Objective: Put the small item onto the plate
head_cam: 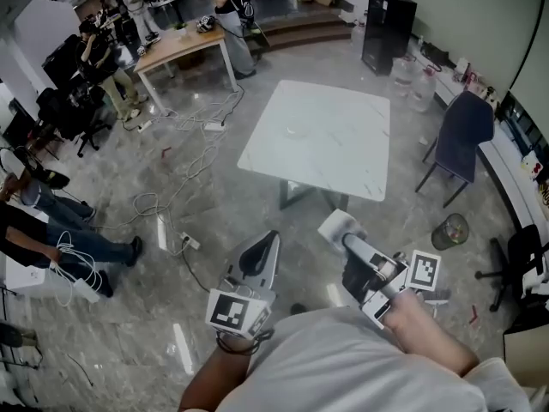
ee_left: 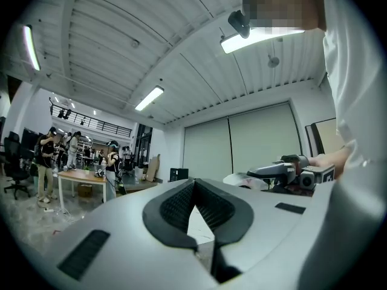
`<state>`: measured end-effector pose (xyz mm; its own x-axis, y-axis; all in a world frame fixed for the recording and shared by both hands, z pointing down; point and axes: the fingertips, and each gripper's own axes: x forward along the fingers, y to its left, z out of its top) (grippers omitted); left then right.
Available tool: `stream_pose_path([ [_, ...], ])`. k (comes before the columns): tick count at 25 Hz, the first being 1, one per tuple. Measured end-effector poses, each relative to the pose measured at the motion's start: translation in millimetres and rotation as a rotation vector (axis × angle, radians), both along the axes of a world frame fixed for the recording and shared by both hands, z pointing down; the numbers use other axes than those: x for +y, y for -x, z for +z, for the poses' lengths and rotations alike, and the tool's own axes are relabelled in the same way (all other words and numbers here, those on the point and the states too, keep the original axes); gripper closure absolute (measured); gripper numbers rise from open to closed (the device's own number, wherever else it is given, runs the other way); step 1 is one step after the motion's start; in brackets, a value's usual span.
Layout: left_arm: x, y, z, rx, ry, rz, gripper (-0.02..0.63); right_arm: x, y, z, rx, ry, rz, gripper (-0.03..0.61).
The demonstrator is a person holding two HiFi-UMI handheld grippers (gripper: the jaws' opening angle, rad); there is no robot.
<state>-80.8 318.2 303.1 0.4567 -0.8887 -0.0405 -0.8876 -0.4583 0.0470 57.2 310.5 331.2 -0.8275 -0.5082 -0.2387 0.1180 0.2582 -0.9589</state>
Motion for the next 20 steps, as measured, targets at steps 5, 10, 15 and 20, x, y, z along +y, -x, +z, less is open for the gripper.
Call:
stream_pose_path([
  [5,-25,27,3,-0.004,0.013,0.018,0.607,-27,26,1,0.009,0.002,0.018,0.488],
  [10,-52,37,12,-0.003,0.026,0.020,0.607,-57,33,6,0.013,0.016,0.023,0.488],
  [15,-93,46,16,-0.004,0.046,0.007,0.607,-103,40,11,0.008,0.028,0.011,0.488],
  [20,-153,46,18,0.004,0.038,-0.014,0.607,-174,38,19,0.013,0.032,-0.005,0.488],
])
